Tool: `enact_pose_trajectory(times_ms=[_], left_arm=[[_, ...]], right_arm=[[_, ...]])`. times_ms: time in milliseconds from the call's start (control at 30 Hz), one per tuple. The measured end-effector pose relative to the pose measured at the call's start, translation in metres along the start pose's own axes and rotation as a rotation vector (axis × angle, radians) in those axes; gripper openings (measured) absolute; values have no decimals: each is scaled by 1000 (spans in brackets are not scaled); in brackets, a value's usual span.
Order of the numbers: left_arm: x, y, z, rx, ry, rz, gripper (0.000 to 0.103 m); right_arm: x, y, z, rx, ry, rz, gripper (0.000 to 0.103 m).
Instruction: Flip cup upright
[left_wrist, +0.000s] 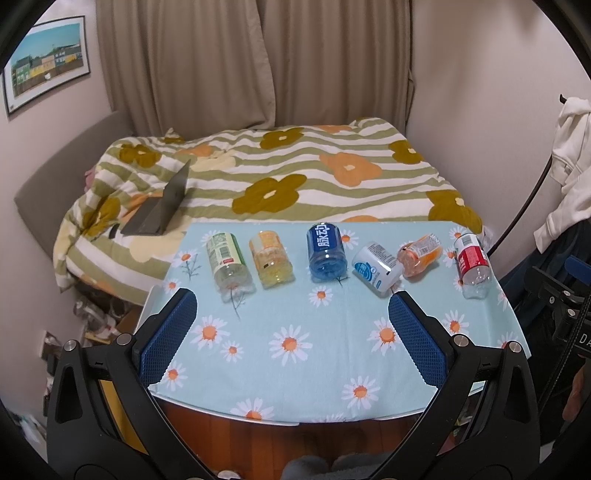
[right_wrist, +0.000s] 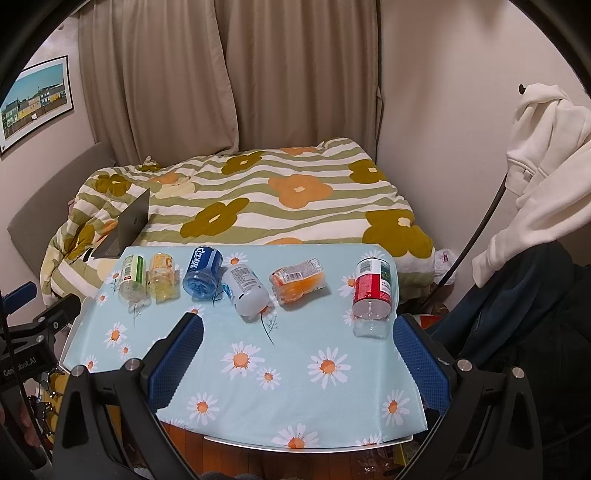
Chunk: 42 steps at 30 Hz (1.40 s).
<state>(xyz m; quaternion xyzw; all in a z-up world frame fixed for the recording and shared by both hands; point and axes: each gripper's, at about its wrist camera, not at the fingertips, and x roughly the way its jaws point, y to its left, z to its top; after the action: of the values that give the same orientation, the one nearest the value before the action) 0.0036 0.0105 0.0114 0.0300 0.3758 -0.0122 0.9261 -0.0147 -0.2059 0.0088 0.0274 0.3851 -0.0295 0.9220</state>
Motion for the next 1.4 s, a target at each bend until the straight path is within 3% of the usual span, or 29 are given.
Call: enact_pose_trajectory(times_ms=[900, 1400], left_arm=[[-1, 0, -2, -5, -1, 1, 103], [1, -16, 10, -20, 34, 34, 103]], right_arm=[[-4, 2, -3, -7, -2, 5, 103], [1, -17, 4, -62, 24, 64, 103]])
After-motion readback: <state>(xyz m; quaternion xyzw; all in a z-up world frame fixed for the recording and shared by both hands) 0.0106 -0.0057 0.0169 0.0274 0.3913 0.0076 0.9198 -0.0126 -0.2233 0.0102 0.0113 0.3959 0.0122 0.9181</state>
